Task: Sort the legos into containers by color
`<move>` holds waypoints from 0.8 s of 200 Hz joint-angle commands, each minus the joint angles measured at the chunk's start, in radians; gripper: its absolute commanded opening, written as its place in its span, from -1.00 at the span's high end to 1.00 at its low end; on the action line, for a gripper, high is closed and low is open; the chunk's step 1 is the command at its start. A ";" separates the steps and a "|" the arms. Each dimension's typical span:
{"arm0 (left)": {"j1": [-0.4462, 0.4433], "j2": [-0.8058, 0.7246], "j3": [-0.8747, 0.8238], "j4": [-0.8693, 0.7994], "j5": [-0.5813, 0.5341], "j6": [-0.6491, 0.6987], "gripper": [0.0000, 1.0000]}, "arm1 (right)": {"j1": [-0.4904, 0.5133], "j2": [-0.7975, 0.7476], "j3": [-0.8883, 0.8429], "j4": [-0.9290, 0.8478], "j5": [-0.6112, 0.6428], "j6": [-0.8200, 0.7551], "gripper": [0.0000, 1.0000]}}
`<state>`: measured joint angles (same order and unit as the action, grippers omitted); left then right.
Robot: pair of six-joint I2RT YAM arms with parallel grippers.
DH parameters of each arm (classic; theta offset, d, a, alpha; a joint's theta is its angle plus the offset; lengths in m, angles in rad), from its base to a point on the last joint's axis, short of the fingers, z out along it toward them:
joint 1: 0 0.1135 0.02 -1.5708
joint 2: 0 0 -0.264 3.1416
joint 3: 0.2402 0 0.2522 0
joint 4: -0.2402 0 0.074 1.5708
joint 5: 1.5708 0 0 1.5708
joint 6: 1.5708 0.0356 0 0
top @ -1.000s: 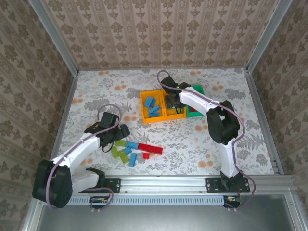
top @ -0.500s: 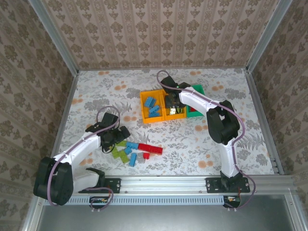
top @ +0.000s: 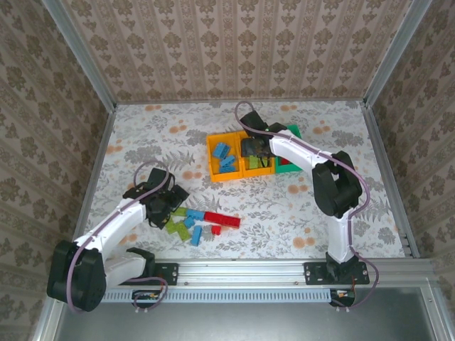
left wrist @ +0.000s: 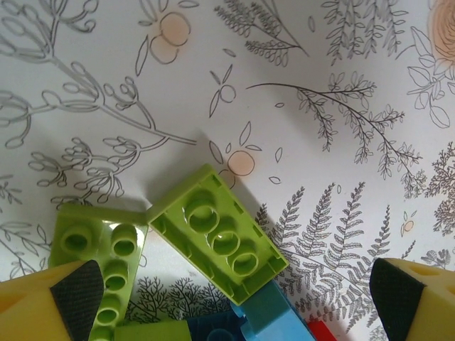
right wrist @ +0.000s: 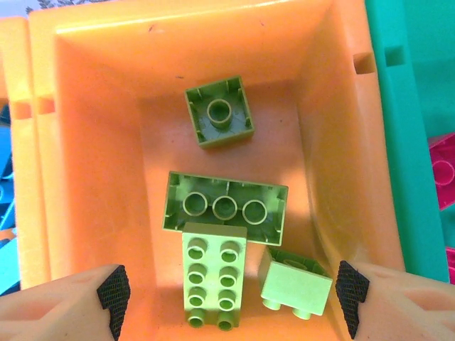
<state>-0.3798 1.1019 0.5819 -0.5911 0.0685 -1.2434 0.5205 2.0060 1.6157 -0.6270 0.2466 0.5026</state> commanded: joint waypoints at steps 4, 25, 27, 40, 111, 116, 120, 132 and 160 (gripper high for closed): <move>0.000 0.004 0.001 -0.001 0.041 -0.129 -1.00 | -0.012 -0.053 -0.040 0.023 -0.022 0.038 -0.62; -0.010 0.040 0.019 0.016 0.051 -0.147 -1.00 | -0.021 -0.073 -0.081 0.054 -0.044 0.059 -0.63; -0.012 0.044 0.021 0.016 0.050 -0.147 -1.00 | -0.022 -0.074 -0.082 0.054 -0.045 0.060 -0.64; -0.016 0.071 0.039 0.015 0.052 -0.151 -1.00 | -0.028 -0.082 -0.096 0.064 -0.062 0.070 -0.64; -0.024 0.164 0.081 0.075 0.075 -0.194 -0.85 | -0.046 -0.092 -0.138 0.085 -0.091 0.094 -0.66; -0.025 0.169 0.083 0.079 0.076 -0.193 -0.85 | -0.046 -0.091 -0.140 0.085 -0.093 0.096 -0.66; -0.025 0.173 0.086 0.077 0.076 -0.191 -0.85 | -0.048 -0.090 -0.143 0.084 -0.094 0.096 -0.66; -0.024 0.185 0.093 0.075 0.069 -0.185 -0.85 | -0.054 -0.091 -0.151 0.084 -0.095 0.099 -0.67; -0.016 0.223 0.091 0.106 0.059 -0.178 -0.86 | -0.068 -0.091 -0.159 0.085 -0.102 0.103 -0.67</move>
<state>-0.3988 1.2831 0.6617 -0.5247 0.1284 -1.3998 0.4782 1.9278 1.4910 -0.5190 0.1596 0.5835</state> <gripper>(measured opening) 0.926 0.834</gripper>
